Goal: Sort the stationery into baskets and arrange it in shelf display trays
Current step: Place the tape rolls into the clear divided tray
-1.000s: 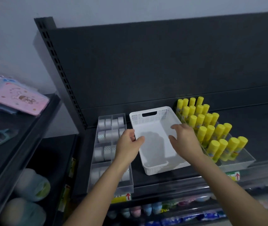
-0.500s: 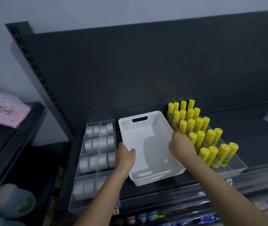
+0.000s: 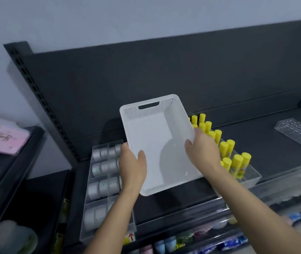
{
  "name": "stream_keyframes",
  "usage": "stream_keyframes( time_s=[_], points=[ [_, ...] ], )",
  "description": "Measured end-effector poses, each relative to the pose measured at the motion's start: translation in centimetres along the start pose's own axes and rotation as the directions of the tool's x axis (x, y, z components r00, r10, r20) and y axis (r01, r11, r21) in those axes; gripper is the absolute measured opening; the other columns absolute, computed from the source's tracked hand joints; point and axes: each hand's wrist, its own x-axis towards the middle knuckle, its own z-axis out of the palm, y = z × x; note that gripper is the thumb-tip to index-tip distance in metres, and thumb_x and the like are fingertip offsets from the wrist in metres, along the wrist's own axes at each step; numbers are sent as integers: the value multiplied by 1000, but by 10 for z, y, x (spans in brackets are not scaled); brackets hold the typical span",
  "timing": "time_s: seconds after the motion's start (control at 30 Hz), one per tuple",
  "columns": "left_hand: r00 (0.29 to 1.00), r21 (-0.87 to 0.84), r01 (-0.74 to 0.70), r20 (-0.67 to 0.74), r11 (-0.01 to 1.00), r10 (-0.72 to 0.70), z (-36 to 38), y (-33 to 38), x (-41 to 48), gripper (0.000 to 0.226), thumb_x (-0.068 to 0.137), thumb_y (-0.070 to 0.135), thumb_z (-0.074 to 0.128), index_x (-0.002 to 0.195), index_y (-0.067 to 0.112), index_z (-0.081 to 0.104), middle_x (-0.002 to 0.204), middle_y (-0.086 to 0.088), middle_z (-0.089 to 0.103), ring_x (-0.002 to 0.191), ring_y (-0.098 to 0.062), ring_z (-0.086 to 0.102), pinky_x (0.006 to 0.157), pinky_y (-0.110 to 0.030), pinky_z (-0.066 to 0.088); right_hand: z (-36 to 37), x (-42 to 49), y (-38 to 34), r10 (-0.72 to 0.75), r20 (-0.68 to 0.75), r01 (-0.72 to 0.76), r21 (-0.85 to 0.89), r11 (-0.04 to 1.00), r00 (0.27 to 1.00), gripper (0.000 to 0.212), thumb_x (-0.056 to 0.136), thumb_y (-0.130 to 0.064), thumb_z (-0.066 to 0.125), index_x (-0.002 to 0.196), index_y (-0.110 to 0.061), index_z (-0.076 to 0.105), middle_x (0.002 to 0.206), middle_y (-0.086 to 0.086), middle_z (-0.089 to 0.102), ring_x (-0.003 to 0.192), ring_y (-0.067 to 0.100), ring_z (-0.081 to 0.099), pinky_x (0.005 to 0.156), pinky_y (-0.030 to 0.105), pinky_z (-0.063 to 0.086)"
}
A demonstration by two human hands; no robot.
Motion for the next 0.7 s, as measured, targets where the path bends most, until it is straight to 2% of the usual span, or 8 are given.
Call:
stream_keyframes(
  time_s=[0.07, 0.13, 0.2, 0.3, 0.47, 0.57, 0.63, 0.7],
  points=[
    [999, -56, -24, 32, 998, 26, -6, 6, -1, 24, 90, 8, 54, 107, 23, 48, 101, 9, 64, 90, -13, 62, 75, -30, 50, -10, -3, -2, 2, -38, -2, -3, 1000, 999, 25, 90, -17, 49, 112, -6, 52, 92, 13, 66, 83, 34, 60, 58, 32, 39],
    [996, -126, -42, 78, 991, 52, -12, 11, -2, 31, 88, 9, 57, 112, 29, 53, 102, 18, 65, 89, 0, 62, 74, -25, 51, -21, -7, 0, 20, -74, -20, 0, 1000, 997, 24, 90, -17, 50, 110, -5, 53, 93, 14, 65, 84, 34, 59, 59, 32, 36],
    [991, -216, -50, 112, 975, 76, -15, 16, -3, 36, 86, 10, 59, 116, 30, 58, 104, 20, 67, 92, 6, 62, 77, -22, 51, -31, -12, 2, 48, -94, -47, 20, 999, 994, 22, 91, -17, 50, 109, -4, 53, 93, 14, 65, 84, 34, 58, 62, 34, 41],
    [981, -347, -50, 157, 937, 110, -10, 28, -10, 40, 86, 9, 59, 120, 29, 62, 109, 18, 69, 100, 0, 64, 82, -24, 53, -47, -23, 8, 93, -112, -88, 48, 995, 989, 23, 91, -16, 49, 112, -7, 54, 96, 13, 64, 80, 30, 54, 65, 35, 44],
    [961, -414, -60, 221, 908, 165, 16, 51, -29, 42, 85, 8, 56, 120, 29, 63, 110, 17, 70, 103, -5, 65, 84, -30, 53, -84, -32, 34, 129, -195, -116, 76, 990, 972, 22, 91, -15, 48, 112, -9, 53, 88, 7, 60, 72, 25, 48, 62, 31, 39],
    [952, -438, -78, 234, 896, 197, 38, 66, -41, 41, 85, 7, 55, 118, 30, 64, 107, 18, 70, 100, -3, 66, 78, -22, 54, -104, -34, 57, 141, -244, -123, 89, 988, 960, 24, 91, -14, 49, 115, -12, 54, 83, 1, 54, 70, 23, 46, 61, 29, 36],
    [943, -443, -78, 257, 893, 210, 56, 76, -52, 40, 86, 6, 54, 116, 29, 65, 106, 19, 70, 101, -3, 65, 76, -18, 53, -116, -36, 78, 163, -253, -137, 116, 984, 954, 26, 91, -14, 49, 117, -12, 53, 88, 4, 59, 73, 22, 48, 63, 30, 38],
    [933, -445, -58, 293, 894, 207, 79, 88, -65, 39, 87, 4, 54, 117, 25, 65, 111, 15, 70, 106, -7, 64, 85, -27, 54, -130, -37, 103, 182, -255, -151, 137, 979, 950, 26, 92, -15, 48, 117, -13, 53, 93, 7, 63, 74, 22, 50, 63, 31, 40]
  ],
)
